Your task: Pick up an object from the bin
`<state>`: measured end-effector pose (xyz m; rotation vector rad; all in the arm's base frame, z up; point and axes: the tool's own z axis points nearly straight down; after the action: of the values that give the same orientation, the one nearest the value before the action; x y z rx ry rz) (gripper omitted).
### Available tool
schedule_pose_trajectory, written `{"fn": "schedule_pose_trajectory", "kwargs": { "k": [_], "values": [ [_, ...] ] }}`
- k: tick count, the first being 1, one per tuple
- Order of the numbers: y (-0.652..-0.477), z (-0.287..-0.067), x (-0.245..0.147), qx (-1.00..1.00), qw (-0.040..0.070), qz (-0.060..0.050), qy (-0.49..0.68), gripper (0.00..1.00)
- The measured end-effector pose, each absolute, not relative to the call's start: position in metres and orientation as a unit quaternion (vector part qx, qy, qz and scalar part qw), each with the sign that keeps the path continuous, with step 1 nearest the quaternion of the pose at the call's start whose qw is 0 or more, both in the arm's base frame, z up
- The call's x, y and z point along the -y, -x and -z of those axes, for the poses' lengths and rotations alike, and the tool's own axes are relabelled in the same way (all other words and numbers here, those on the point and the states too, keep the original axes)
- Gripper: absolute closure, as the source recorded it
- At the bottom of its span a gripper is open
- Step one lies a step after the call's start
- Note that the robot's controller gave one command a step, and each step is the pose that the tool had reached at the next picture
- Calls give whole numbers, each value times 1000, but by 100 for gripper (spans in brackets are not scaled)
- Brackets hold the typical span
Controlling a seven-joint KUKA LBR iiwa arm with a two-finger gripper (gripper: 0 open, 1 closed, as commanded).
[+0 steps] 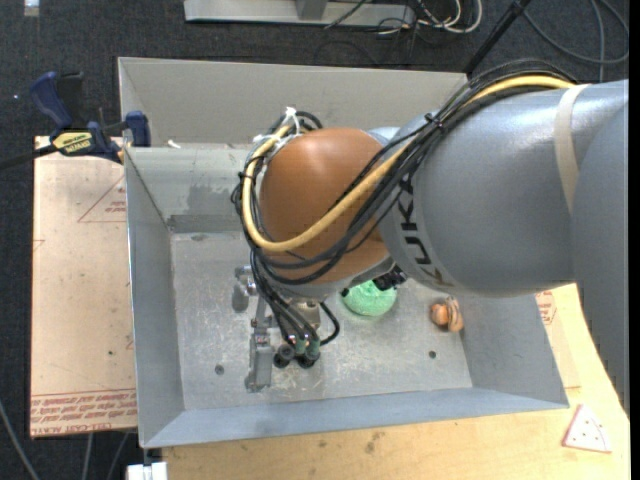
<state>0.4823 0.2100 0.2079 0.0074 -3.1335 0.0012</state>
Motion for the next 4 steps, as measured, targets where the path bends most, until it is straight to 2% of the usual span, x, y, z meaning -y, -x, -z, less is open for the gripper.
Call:
{"fn": "schedule_pose_trajectory", "kwargs": {
  "k": [1,2,3,4],
  "values": [
    [-484,-212,-209,1000,0,0,0,0],
    [-526,-158,-175,1000,-4,2,0,0],
    [-509,-88,-122,999,-2,1,-33,0],
    [-502,-34,-87,999,-12,4,-37,100]
  ]
}}
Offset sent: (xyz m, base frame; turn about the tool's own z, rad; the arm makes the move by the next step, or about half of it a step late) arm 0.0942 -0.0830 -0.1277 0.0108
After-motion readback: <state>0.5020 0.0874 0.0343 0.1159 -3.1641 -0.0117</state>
